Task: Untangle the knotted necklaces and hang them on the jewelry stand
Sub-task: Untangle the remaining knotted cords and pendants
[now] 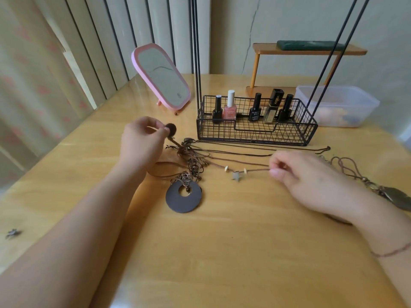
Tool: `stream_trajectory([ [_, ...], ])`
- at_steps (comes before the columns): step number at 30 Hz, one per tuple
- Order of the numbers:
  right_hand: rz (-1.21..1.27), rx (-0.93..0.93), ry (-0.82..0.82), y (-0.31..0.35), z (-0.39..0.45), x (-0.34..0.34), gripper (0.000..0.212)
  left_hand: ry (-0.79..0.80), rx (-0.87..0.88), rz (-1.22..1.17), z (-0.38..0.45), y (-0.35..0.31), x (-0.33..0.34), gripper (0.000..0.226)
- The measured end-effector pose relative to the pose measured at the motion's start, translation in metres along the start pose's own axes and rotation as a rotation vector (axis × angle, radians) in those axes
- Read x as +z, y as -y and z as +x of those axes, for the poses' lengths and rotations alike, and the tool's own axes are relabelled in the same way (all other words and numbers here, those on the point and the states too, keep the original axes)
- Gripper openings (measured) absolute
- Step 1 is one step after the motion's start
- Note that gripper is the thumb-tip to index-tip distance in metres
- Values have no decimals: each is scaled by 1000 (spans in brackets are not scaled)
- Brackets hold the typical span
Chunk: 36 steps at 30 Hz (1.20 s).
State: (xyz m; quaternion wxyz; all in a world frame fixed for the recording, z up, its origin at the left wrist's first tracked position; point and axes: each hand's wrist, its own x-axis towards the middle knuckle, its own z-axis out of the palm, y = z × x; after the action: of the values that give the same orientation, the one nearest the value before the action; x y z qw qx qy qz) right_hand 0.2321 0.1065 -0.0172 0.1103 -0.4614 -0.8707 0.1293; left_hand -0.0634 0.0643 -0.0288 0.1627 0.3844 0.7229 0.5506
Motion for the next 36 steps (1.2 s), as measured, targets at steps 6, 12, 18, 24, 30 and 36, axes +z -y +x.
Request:
stream_trajectory([
  [6, -21, 71, 25, -6, -1, -12, 32, 113, 307, 435, -15, -16, -9, 26],
  [12, -57, 103, 20, -8, 9, 3, 15, 665, 412, 986, -49, -36, -23, 75],
  [18, -233, 333, 49, -38, 6, -16, 25, 779, 454, 969, -52, -37, -22, 58],
  [24, -196, 297, -296, -39, 7, -24, 4, 731, 406, 638, -38, -33, -26, 32],
  [30, 186, -382, -85, 36, -6, 10, 35, 642, 282, 110, -27, -38, -32, 39],
  [36, -236, -530, 195, 59, -4, 36, 69, 628, 209, -283, -26, -42, -31, 43],
])
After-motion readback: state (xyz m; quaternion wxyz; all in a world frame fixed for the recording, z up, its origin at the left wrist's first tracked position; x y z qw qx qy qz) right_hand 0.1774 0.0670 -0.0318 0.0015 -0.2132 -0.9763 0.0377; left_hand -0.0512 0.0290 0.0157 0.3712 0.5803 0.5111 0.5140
